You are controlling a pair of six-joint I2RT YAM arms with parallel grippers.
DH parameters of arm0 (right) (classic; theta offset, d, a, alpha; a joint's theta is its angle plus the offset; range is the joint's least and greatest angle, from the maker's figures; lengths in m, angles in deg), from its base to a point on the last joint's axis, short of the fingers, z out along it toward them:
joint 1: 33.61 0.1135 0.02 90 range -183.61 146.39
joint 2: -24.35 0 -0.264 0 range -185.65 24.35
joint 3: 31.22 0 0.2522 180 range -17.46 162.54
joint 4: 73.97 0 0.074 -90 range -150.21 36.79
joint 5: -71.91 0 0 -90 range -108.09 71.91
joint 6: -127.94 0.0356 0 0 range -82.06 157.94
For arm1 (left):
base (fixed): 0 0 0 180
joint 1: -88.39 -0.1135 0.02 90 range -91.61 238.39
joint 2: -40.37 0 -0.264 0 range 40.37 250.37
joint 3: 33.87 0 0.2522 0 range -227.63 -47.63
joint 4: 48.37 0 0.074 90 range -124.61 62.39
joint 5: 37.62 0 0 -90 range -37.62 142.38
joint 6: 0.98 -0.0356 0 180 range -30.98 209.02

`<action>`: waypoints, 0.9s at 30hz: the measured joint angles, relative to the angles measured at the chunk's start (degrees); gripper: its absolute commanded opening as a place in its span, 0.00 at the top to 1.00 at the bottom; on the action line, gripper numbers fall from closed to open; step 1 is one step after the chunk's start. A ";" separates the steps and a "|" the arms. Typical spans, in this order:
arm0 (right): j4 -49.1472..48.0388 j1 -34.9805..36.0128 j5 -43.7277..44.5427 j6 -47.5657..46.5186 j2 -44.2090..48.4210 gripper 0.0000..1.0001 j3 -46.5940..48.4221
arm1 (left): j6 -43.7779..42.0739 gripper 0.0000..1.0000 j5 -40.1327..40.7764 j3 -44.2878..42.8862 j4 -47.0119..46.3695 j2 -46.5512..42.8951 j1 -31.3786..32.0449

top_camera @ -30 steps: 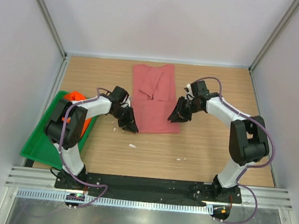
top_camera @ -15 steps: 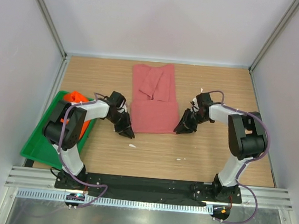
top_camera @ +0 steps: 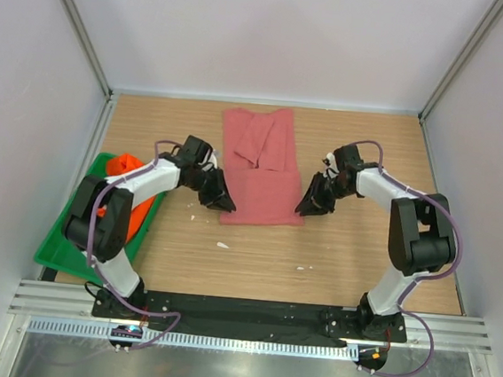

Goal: Fold and stack the t-shirts
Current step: Fold the tshirt

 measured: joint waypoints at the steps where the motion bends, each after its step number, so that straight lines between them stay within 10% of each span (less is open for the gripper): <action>1: -0.09 0.00 -0.11 0.04 -0.13 0.72 0.98 | 0.13 0.82 -0.11 -0.46 -0.85 0.94 -0.04; 19: -3.10 -1.09 -0.20 -1.16 -5.25 0.73 -1.77 | 1.44 0.84 -2.95 9.40 -8.52 6.56 -2.38; 27: -0.22 -1.62 4.48 -4.46 1.44 0.47 -4.76 | -1.03 0.52 1.36 12.11 -0.48 -2.91 -2.38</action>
